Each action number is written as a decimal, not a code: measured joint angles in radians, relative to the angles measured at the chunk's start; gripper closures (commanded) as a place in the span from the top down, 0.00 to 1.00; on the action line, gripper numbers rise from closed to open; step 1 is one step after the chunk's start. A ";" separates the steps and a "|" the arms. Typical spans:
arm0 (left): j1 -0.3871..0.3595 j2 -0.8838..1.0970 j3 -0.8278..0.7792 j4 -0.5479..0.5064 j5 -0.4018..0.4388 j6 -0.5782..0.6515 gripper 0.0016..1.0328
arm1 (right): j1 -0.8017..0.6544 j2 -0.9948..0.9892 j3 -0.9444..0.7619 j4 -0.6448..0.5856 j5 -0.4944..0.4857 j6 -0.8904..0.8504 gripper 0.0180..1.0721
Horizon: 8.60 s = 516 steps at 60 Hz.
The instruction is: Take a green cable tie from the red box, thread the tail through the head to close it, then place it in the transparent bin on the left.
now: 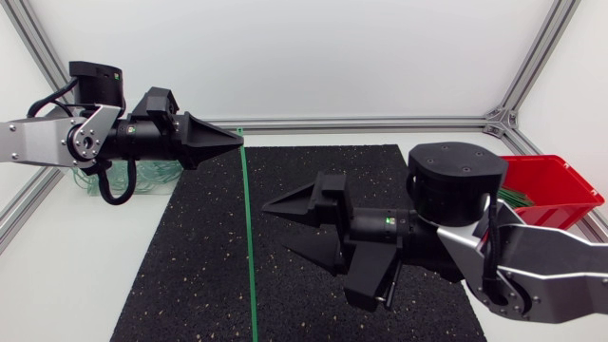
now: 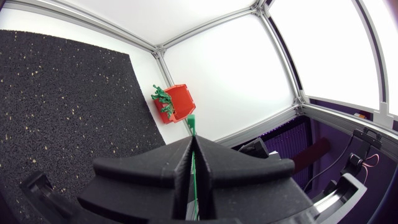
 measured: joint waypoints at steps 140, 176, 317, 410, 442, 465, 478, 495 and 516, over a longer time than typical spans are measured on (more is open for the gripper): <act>-0.058 -0.050 -0.085 0.000 -0.016 0.074 0.04 | 0.225 0.041 -0.170 0.174 -0.015 0.155 0.05; -0.142 -0.262 -0.219 0.000 -0.100 0.162 0.04 | 0.215 0.121 -0.226 0.208 -0.050 0.710 0.05; -0.628 -0.880 -0.422 0.152 -0.653 -0.106 0.04 | 0.055 -0.255 0.594 -0.944 -0.553 2.826 0.05; -0.679 -0.858 -0.419 0.166 -0.784 -0.079 0.04 | -0.069 -0.202 0.570 -1.036 -0.574 2.857 0.05; -0.687 -0.858 -0.419 0.165 -0.787 -0.079 0.04 | -0.068 -0.201 0.558 -1.033 -0.575 2.857 0.05; -0.692 -0.851 -0.419 0.162 -0.787 -0.079 0.04 | -0.061 -0.207 0.558 -1.020 -0.577 2.857 0.05; -0.692 -0.849 -0.419 0.161 -0.787 -0.079 0.04 | -0.057 -0.208 0.558 -1.019 -0.577 2.857 0.05; -0.692 -0.849 -0.419 0.159 -0.787 -0.079 0.04 | -0.055 -0.208 0.558 -1.015 -0.577 2.857 0.05; -0.692 -0.849 -0.419 0.158 -0.787 -0.079 0.04 | -0.056 -0.208 0.531 -1.009 -0.577 2.857 0.05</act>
